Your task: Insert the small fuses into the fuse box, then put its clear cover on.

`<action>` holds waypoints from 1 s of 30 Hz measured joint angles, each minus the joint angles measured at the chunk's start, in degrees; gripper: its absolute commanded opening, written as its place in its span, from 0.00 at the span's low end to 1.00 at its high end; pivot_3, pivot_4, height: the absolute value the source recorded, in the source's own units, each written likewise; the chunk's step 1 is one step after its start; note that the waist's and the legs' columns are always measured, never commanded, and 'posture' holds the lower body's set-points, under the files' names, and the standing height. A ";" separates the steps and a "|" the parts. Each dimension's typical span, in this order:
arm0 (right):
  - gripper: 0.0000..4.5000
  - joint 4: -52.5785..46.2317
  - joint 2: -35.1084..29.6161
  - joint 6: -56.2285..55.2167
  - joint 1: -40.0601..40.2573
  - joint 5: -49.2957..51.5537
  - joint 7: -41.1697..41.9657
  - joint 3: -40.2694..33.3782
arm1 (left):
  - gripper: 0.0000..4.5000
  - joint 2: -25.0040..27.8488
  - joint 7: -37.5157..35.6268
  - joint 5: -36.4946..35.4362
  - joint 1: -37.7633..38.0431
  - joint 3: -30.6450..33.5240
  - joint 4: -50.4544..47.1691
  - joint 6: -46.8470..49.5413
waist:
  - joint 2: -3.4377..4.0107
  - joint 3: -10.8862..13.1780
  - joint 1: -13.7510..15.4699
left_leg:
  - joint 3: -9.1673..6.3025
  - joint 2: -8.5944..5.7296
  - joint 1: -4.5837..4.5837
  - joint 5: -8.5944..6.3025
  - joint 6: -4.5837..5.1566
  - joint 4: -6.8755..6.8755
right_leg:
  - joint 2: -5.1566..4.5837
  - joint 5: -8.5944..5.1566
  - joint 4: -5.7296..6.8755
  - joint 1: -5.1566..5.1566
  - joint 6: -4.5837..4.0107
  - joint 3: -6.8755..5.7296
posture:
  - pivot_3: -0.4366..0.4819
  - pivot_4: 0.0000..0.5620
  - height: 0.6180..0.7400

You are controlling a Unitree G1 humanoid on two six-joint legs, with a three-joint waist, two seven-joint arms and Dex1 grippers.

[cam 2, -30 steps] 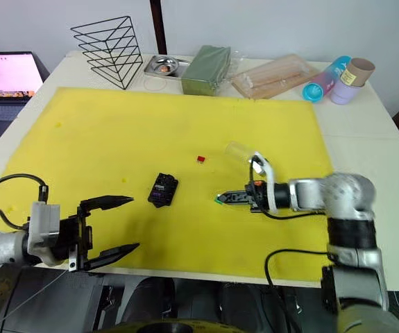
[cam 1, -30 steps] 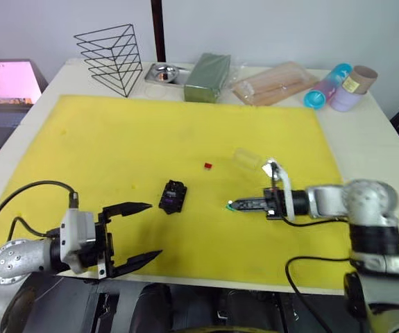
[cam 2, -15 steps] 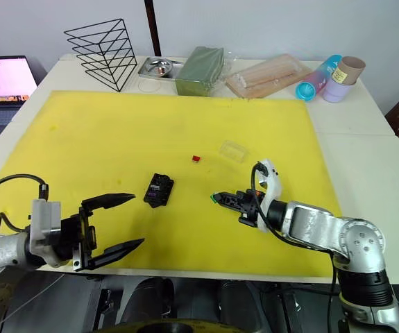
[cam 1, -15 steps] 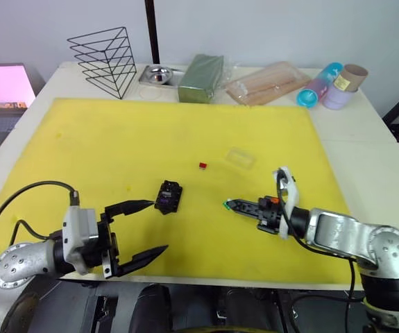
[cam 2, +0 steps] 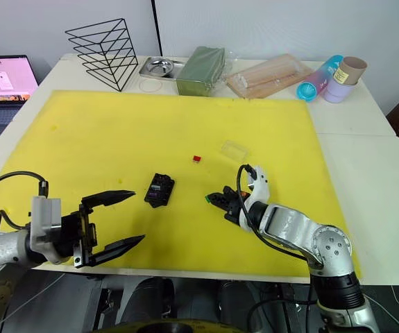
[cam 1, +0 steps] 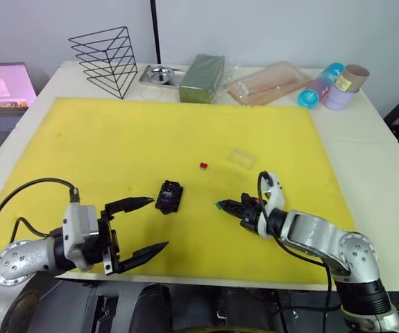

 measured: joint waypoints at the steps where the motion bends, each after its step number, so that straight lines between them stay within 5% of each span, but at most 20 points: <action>1: 0.05 0.00 0.00 0.21 0.00 0.00 0.05 0.00 | 1.00 0.00 0.06 0.00 0.00 0.00 0.00 0.05 | 0.00 0.00 0.00 | 0.00 0.00 0.00 0.00 0.00 0.00 | 0.00 0.00 0.00 0.00 0.00 0.00 | 0.48 0.27 1.00; 10: 0.69 -0.03 -3.41 5.20 1.35 0.86 5.07 -1.49 | 1.00 -0.01 -0.18 0.19 0.06 -0.40 -0.14 -0.17 | 0.00 -0.01 0.18 | 0.00 -0.01 0.01 0.00 0.00 0.01 | -0.01 0.00 -0.01 0.01 0.00 0.02 | 0.48 0.27 1.00; 14: 1.00 2.07 -12.57 11.67 0.04 1.69 14.00 -2.17 | 1.00 -0.43 -0.07 0.28 -0.22 -1.04 -0.13 -0.23 | 0.00 -0.02 0.43 | 0.01 -0.06 0.01 0.00 0.00 0.04 | -0.08 0.00 -0.08 0.10 -0.01 0.00 | 0.48 0.27 1.00; 20: 1.00 9.09 -29.58 26.81 -11.31 -2.89 36.29 -0.32 | 1.00 -0.62 -0.57 0.95 -0.24 -2.16 0.53 -1.22 | 0.00 -0.01 0.16 | -0.03 -0.05 0.01 0.00 0.02 0.01 | 0.00 0.00 -0.24 0.12 -0.01 0.00 | 0.48 0.27 1.00; 25: 1.00 12.65 -32.24 24.17 -34.07 -35.15 75.57 16.33 | 1.00 -0.44 -2.36 1.53 -1.59 -2.52 1.98 -2.49 | 0.22 0.01 -0.05 | -0.45 -0.02 0.00 -0.01 0.03 -0.08 | 0.25 0.00 -0.23 -0.03 -0.05 0.02 | 0.48 0.27 1.00; 30: 0.96 23.51 -26.73 13.06 -46.18 -60.77 102.90 35.19 | 1.00 -0.23 -2.62 1.57 -2.12 -2.58 2.73 -2.34 | 0.25 0.03 0.37 | -0.52 -0.05 -0.33 -0.04 0.07 0.02 | 0.17 0.00 -0.23 -0.18 -0.05 -0.11 | 0.48 0.27 1.00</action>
